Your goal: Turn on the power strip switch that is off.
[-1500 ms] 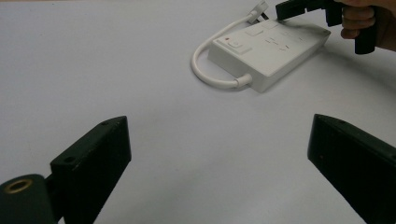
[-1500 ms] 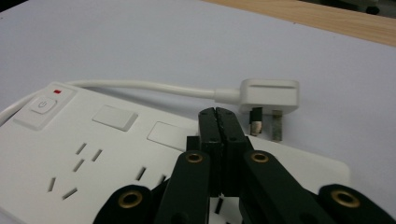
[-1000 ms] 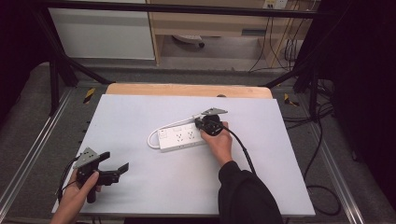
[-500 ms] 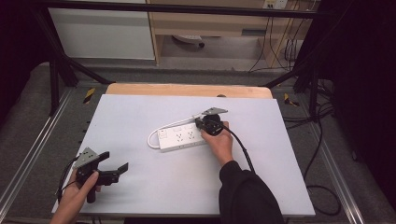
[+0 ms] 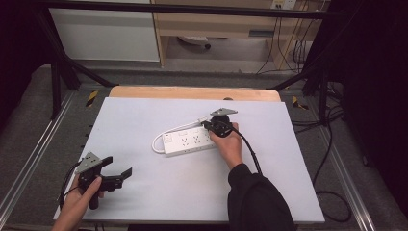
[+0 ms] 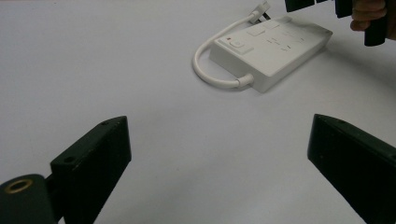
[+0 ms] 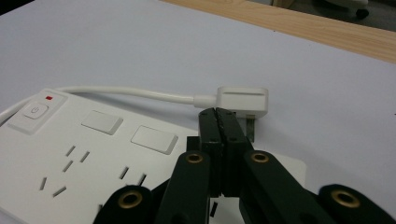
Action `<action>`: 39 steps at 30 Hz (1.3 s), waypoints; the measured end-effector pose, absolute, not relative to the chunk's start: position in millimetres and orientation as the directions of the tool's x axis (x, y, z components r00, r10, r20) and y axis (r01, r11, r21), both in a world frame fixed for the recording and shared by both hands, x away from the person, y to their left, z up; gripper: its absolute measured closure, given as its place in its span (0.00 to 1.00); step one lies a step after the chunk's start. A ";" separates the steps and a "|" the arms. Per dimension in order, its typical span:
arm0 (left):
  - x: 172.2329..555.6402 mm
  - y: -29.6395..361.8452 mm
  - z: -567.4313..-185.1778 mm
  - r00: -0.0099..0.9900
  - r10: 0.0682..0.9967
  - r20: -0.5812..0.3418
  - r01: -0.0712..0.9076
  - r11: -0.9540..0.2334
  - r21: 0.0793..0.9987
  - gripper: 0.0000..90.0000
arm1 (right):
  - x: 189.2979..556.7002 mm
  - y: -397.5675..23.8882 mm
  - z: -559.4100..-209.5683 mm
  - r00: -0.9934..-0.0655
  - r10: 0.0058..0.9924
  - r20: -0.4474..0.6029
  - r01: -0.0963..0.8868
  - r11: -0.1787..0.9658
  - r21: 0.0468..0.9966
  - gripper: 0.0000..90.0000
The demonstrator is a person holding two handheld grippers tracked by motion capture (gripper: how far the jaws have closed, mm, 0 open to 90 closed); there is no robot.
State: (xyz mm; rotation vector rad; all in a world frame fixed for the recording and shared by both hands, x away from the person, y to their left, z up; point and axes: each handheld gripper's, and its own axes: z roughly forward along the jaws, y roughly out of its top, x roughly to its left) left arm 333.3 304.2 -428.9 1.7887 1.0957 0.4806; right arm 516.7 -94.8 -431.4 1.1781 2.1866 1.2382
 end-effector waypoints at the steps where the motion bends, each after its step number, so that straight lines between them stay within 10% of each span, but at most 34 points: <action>1: 333.3 304.4 -429.0 0.521 0.842 -0.138 0.469 -0.147 0.871 0.07 | 516.8 -94.8 -430.8 -0.584 0.807 0.082 0.485 0.266 0.833 1.00; 17: 333.7 304.6 -429.3 0.518 0.845 -0.135 0.470 -0.149 0.870 0.07 | 512.7 -105.8 -412.3 -0.580 0.809 0.097 0.487 0.249 0.837 0.77; 39: 333.2 304.7 -429.7 0.516 0.846 -0.134 0.471 -0.150 0.869 0.07 | 509.4 -124.2 -387.6 -0.515 0.849 0.116 0.522 0.203 0.828 0.08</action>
